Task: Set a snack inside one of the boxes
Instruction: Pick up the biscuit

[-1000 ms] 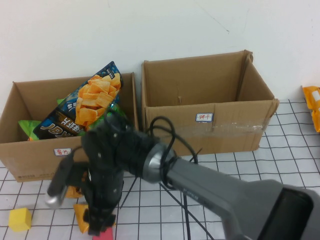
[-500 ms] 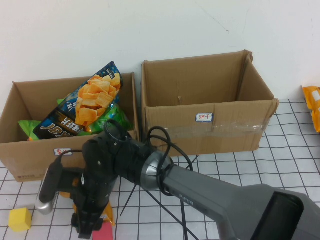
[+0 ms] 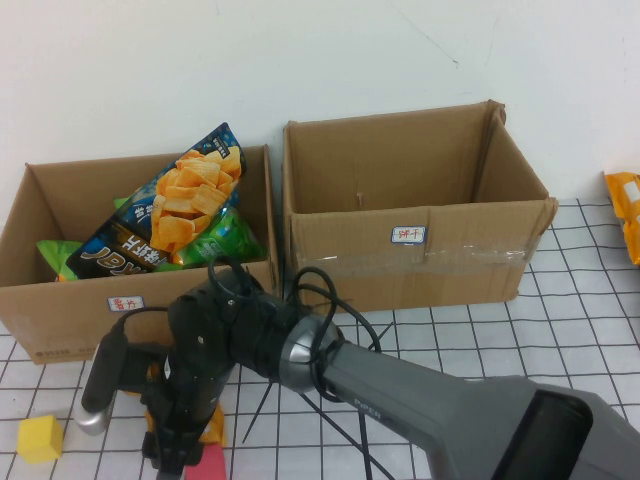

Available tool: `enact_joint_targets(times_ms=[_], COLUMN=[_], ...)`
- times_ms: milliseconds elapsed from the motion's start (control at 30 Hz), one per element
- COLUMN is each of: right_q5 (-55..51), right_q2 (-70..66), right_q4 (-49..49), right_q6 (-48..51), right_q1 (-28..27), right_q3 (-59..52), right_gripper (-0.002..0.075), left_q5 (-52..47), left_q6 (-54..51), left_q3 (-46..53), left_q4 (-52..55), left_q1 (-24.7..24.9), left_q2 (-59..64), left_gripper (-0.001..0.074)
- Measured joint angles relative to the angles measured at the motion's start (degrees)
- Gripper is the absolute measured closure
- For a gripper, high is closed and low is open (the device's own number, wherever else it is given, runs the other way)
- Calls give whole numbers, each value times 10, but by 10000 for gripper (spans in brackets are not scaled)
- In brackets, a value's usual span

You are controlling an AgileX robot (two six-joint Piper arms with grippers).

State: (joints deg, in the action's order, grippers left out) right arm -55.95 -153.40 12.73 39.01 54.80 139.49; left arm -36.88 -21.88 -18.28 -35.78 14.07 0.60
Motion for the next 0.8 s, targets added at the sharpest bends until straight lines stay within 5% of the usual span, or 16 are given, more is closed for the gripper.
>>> enact_joint_targets(times_ms=[467, 800], right_q5=[43, -15], right_q2=[-20, -21], right_q4=[-15, -54], right_q6=[-18, -69], right_q1=[0, 0], right_q3=[5, 47], right_gripper=[257, 554], left_q5=[0, 0], left_q6=[0, 0], left_q3=[0, 0], left_q4=[0, 0], left_q1=[0, 0], left_q2=[0, 0], left_gripper=[736, 736])
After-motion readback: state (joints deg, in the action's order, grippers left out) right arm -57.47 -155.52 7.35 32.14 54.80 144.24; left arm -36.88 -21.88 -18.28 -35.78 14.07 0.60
